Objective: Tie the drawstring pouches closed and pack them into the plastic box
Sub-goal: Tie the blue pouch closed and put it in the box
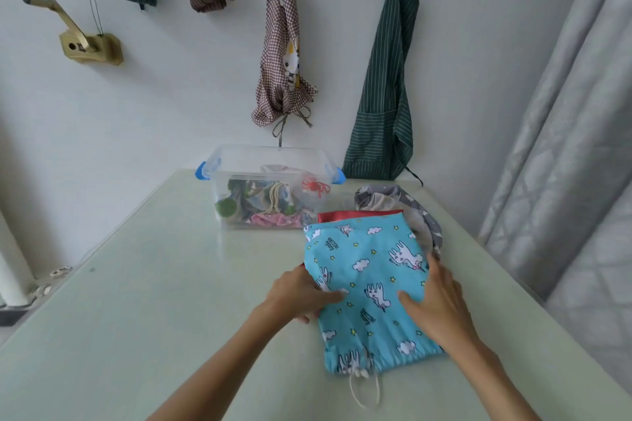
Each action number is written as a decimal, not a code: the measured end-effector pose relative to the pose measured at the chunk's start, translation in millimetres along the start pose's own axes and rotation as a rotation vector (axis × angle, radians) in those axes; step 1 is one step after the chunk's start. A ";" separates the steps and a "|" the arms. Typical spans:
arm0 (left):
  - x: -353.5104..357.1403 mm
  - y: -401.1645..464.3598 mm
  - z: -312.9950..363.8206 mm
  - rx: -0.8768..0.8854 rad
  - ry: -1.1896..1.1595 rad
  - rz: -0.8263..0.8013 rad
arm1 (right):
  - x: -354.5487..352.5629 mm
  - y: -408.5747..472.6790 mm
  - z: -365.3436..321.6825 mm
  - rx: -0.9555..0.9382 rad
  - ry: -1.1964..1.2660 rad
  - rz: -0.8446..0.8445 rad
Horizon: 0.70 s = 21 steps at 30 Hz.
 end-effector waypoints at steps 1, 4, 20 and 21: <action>4.4 -0.6 -0.3 0.016 0.104 0.032 | 2.3 -2.7 -0.4 -0.012 -0.008 -0.068; 12.9 -4.8 -0.2 0.078 0.315 0.148 | 11.2 -12.2 -8.5 -0.134 -0.135 -0.122; -84.5 -49.6 -65.9 0.195 0.413 0.555 | 59.5 -1.0 -106.7 -0.379 0.118 -0.112; -81.2 -61.9 -62.1 0.270 0.400 0.578 | 55.8 -3.3 -98.7 -0.352 0.283 -0.135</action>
Point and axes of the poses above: each hand's wrist, its own y-axis towards the middle knuckle, its own x-axis out of the palm, z = x × y, the point moved 1 cm from there along y, towards the middle knuckle, and after that the axes turned 15 degrees about -y, right-handed, at the moved point
